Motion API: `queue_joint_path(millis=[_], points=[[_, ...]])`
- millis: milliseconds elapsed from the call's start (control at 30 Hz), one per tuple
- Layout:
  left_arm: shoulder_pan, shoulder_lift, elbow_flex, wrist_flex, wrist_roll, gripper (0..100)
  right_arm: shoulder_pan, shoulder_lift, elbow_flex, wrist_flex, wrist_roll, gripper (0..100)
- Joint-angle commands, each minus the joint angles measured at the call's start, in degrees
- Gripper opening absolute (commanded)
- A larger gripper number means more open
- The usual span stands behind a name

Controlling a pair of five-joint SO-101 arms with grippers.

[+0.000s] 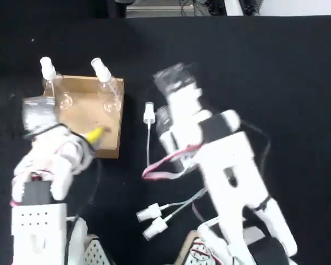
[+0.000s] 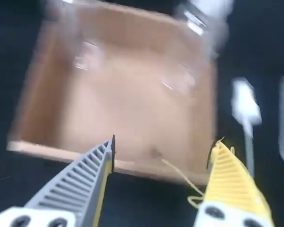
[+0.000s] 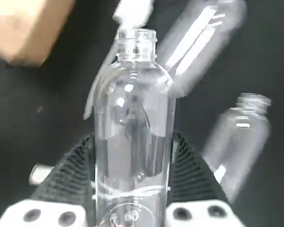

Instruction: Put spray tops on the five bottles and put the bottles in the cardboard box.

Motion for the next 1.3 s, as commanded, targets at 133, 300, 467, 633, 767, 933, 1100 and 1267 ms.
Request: queue_joint_path(millis=[133,300,467,633,767,933,1100,1267], points=[[-11.6,-0.7,-7.8,7.2,-6.7,30,-14.6,-3.1,8.6,-7.0,0.4,3.2],[-11.8,-0.8,-8.0,11.3,-9.8,30,-21.7,-3.0,6.7,-7.6,-8.4,3.6],[-11.8,-0.8,-7.8,12.8,-10.0,30,-25.1,-2.7,8.0,-10.4,-17.1,3.6],[-11.7,-0.8,-7.8,12.8,-9.9,30,-10.8,-2.7,11.5,-14.4,-19.8,3.6],[-11.0,-0.8,-8.2,12.4,-9.8,30,-1.1,-2.7,15.4,-18.1,-21.3,3.6],[-5.7,-0.8,-7.7,12.8,-10.0,30,-4.3,-2.7,19.0,-20.3,-18.9,8.7],[0.0,-0.8,-6.0,13.9,-10.1,30,-9.0,-3.1,18.4,-18.0,-18.7,25.2],[10.2,-0.8,-8.0,16.2,-10.0,30,-8.8,-3.1,11.0,-7.6,-15.7,26.9]])
